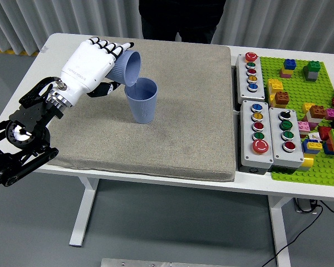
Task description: Pick cup pour cup place
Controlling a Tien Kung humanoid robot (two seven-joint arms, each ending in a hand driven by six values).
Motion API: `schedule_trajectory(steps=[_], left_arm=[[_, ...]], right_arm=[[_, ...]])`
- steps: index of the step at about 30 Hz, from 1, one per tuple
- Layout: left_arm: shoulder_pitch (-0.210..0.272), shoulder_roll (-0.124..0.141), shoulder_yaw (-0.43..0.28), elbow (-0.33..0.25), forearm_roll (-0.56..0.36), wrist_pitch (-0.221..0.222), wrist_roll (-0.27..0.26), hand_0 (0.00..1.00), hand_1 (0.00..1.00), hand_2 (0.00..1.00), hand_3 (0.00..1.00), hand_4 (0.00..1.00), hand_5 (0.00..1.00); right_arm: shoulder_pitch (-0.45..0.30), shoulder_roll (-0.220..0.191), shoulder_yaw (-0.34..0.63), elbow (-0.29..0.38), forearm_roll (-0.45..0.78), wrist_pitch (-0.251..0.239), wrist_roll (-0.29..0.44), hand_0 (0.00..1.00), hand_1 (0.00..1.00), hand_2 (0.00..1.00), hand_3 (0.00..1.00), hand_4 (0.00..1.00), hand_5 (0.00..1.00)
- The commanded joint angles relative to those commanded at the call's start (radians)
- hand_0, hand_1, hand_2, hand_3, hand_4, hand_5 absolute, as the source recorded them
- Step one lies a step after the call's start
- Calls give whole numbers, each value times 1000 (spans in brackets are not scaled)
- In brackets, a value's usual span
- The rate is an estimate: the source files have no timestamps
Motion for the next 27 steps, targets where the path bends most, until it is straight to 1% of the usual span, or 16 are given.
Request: schedule_trajectory(steps=[3,6,9,16,27], left_arm=[[-14,4,17,-2,0,0,4,554,575,593,600,527,111],[-36,15,45,-8,0,0,14,554,575,593,600,527,111],[-47,21,54,-10,0,2,25,554,574,592,599,525,109],[-55,24,58,-15,0,-3,37,555,575,590,591,523,109],[-65,28,68,-14,0,0,37,556,576,588,592,524,112]], right_arm=[[2,0,-1,0,2,-1,0,694,678,607,593,2,108],[3,-1,-3,0,5,-1,0,694,678,607,593,2,108],[4,-1,-4,0,7,-1,0,694,678,607,593,2,109],[4,0,-6,0,10,-2,-1,694,678,607,592,2,111],[6,-1,-10,0,15,-2,-1,694,678,607,592,2,111]])
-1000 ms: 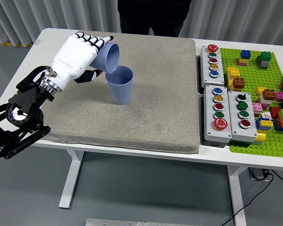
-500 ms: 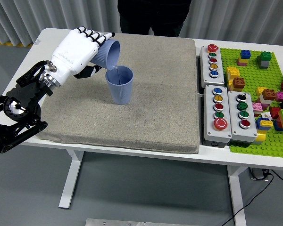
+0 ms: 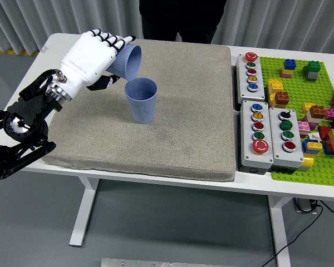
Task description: Pick cup pour cup place
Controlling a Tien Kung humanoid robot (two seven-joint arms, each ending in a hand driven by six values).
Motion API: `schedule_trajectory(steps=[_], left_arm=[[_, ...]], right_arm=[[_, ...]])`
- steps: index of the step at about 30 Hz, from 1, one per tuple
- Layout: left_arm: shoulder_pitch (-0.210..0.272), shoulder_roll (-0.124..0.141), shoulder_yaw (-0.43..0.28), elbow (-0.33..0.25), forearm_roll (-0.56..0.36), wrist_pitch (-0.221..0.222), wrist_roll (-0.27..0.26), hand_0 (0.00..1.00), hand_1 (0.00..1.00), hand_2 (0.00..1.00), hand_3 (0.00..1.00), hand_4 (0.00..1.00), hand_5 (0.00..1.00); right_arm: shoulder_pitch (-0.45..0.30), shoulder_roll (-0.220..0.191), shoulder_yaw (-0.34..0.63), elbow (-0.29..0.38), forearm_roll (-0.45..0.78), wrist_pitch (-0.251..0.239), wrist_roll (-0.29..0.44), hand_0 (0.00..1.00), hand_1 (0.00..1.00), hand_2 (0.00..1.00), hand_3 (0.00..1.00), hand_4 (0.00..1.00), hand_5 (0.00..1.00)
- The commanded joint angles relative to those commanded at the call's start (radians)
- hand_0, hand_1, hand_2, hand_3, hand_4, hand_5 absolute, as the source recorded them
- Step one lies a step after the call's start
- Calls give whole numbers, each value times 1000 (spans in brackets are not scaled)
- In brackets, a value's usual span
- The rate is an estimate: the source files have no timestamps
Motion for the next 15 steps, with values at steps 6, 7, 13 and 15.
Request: schedule_trajectory(steps=[6,7,13,15], left_arm=[[0,1,-1,0,0,5,-3,557,576,588,591,521,113],[1,1,-2,1,0,6,-3,557,576,588,591,521,113],[21,1,-21,-1,0,21,-21,557,576,588,591,521,112],[35,-1,-36,-3,-14,29,-33,557,576,588,591,521,112]], right_arm=[[0,0,-2,0,3,0,0,694,678,607,592,2,109],[0,0,-3,0,3,0,0,694,678,607,592,2,109],[-1,1,-3,0,2,0,-1,694,678,606,592,2,110],[-2,1,-3,0,1,0,-1,694,678,606,592,2,110]])
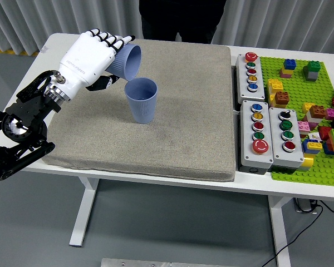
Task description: Pick cup pour cup place
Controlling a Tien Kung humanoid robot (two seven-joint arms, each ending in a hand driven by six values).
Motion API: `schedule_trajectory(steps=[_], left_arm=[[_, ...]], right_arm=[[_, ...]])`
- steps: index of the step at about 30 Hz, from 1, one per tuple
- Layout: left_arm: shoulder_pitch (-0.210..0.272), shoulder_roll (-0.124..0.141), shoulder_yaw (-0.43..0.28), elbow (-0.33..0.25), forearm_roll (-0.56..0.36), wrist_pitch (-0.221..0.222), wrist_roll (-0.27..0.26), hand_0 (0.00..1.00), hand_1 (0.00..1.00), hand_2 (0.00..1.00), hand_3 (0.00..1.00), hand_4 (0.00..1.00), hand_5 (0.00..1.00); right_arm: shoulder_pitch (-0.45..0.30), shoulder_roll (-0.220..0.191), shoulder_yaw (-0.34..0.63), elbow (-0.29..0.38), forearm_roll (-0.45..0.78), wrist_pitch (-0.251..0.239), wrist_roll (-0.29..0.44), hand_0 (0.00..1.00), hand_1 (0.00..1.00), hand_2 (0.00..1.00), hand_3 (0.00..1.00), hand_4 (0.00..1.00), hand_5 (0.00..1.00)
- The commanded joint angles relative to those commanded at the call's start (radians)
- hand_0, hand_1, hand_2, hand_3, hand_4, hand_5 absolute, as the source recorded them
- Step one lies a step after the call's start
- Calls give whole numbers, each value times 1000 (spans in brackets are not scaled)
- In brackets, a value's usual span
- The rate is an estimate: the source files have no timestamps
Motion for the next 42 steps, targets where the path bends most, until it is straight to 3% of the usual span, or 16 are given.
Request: schedule_trajectory(steps=[2,10,16,18,24,29,42], left_arm=[[11,-3,-11,2,-29,8,-10,556,574,585,589,520,109],[73,-22,-70,16,-306,62,-73,556,572,586,590,521,104],[128,-46,-124,11,-547,99,-179,556,572,586,590,522,105],[148,-57,-147,2,-631,96,-225,556,572,586,590,522,105],[203,-107,-217,-29,-885,33,-384,557,571,585,586,522,105],[225,-142,-251,-32,-1093,4,-464,562,571,590,584,524,107],[253,-196,-266,43,-1630,71,-510,562,573,590,584,531,110]], right_arm=[[-1,1,1,0,-1,0,0,694,677,606,592,2,107],[-7,4,0,0,-4,1,-1,693,677,606,592,2,106],[-15,5,4,0,-14,3,-3,694,677,606,592,2,107],[-17,6,4,0,-14,3,-3,694,677,606,592,2,107],[-15,7,3,0,-17,4,-3,694,677,606,592,2,112],[-12,7,-1,0,-10,3,-2,694,677,608,593,2,112],[-8,7,-2,0,-8,2,-1,694,677,608,593,2,111]])
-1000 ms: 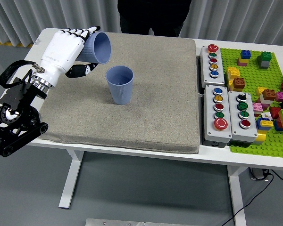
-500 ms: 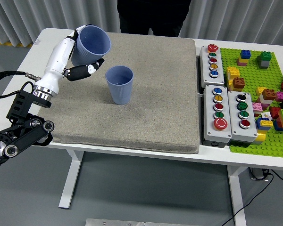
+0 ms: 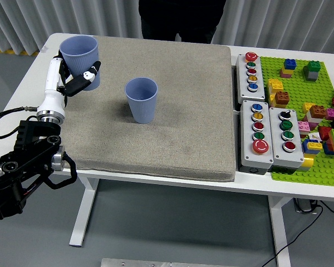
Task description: Pick cup pour cup place
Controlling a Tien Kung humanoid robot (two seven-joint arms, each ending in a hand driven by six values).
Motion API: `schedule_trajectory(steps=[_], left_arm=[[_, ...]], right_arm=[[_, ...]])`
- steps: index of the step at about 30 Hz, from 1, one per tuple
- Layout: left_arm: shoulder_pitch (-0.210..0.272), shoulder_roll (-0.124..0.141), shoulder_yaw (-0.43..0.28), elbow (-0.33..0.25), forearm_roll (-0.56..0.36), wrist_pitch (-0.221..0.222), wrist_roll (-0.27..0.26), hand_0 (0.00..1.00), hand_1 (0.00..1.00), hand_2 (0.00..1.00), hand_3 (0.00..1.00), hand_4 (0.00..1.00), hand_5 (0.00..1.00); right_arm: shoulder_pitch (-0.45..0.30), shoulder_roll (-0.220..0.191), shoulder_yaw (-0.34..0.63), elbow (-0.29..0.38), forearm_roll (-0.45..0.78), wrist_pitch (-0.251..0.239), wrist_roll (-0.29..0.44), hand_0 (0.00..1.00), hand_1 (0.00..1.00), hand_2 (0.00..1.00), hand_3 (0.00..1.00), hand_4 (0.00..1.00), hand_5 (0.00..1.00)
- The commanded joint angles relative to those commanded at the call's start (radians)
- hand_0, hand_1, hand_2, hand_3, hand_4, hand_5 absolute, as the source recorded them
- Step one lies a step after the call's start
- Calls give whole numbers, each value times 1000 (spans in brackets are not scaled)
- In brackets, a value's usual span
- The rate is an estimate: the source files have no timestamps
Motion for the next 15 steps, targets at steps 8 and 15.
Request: schedule_trajectory(steps=[8,15], left_arm=[[37,-39,-5,11,46,29,-73,588,608,597,591,537,105],[79,-115,-60,40,131,29,-192,594,607,596,591,542,115]], right_arm=[[1,2,0,0,1,0,0,695,677,609,593,2,112],[-1,5,2,0,-3,1,0,695,677,609,594,2,113]])
